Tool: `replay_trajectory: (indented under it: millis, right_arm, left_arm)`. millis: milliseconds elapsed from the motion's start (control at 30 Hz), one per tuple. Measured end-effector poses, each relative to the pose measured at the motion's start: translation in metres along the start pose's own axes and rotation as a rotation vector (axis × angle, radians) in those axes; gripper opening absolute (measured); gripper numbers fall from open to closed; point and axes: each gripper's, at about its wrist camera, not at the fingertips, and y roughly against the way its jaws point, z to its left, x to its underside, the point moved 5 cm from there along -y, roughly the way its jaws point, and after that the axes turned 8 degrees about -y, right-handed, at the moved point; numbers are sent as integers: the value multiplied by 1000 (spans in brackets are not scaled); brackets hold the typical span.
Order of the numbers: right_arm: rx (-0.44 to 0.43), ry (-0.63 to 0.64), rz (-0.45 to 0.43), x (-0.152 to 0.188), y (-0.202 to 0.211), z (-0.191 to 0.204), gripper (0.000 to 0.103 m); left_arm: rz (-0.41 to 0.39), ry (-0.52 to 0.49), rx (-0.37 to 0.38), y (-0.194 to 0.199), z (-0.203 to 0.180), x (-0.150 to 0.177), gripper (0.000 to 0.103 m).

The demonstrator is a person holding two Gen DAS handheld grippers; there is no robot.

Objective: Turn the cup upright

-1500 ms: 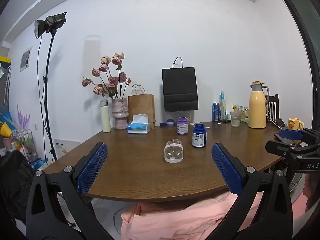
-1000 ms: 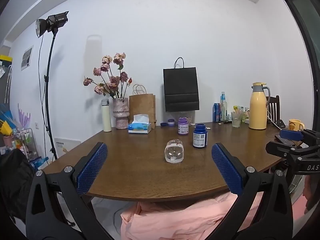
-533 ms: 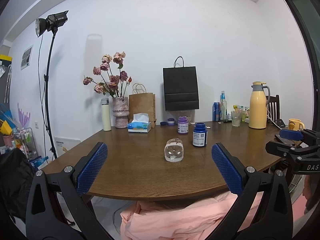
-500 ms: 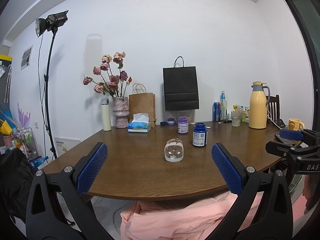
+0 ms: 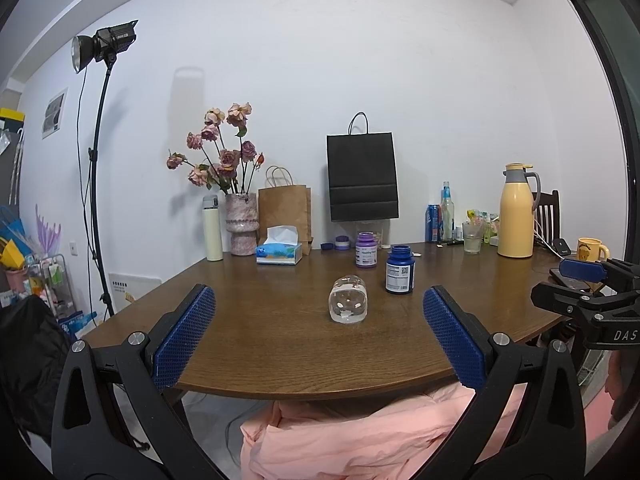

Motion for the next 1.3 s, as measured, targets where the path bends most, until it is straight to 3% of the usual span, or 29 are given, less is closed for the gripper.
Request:
replay_trajectory:
  millis: [1300]
  right_arm:
    - [2,0,4,2,-1,-1,90]
  left_arm:
    - [3,2,1,-2,0,1,103]
